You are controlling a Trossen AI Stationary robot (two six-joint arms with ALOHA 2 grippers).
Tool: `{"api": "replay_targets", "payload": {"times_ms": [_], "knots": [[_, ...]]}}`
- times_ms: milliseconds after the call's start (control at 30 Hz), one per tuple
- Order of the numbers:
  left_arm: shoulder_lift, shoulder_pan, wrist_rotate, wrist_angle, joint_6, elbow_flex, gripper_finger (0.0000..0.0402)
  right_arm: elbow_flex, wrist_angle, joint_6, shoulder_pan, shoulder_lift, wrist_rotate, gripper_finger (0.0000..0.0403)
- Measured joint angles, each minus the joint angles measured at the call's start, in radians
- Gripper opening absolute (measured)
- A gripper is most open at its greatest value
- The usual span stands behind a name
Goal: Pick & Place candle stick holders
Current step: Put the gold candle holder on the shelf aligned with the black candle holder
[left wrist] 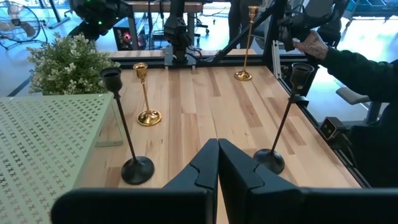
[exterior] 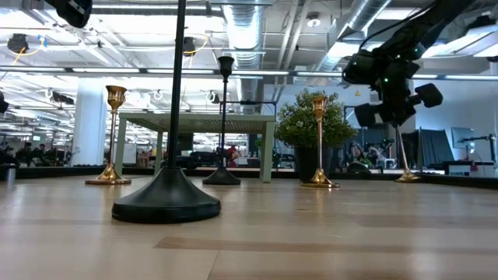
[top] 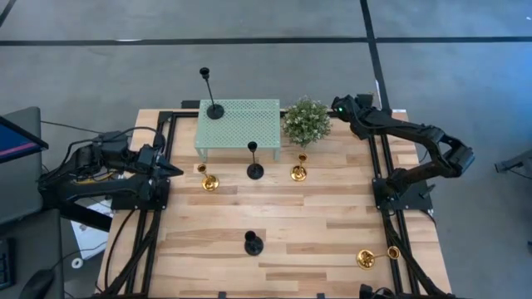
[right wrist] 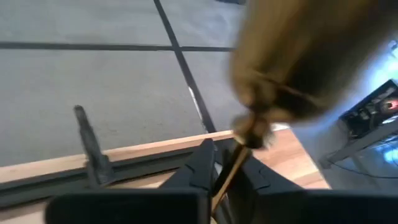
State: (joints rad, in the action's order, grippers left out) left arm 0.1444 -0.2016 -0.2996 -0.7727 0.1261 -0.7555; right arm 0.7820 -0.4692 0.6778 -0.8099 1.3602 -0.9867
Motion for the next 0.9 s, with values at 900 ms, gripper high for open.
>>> {"api": "replay_targets", "payload": {"times_ms": [900], "knots": [[0.0, 0.0, 0.0, -0.004, -0.001, 0.0, 0.001, 0.13, -0.028, -0.349, 0.337, -0.331, 0.067, 0.0001]]}}
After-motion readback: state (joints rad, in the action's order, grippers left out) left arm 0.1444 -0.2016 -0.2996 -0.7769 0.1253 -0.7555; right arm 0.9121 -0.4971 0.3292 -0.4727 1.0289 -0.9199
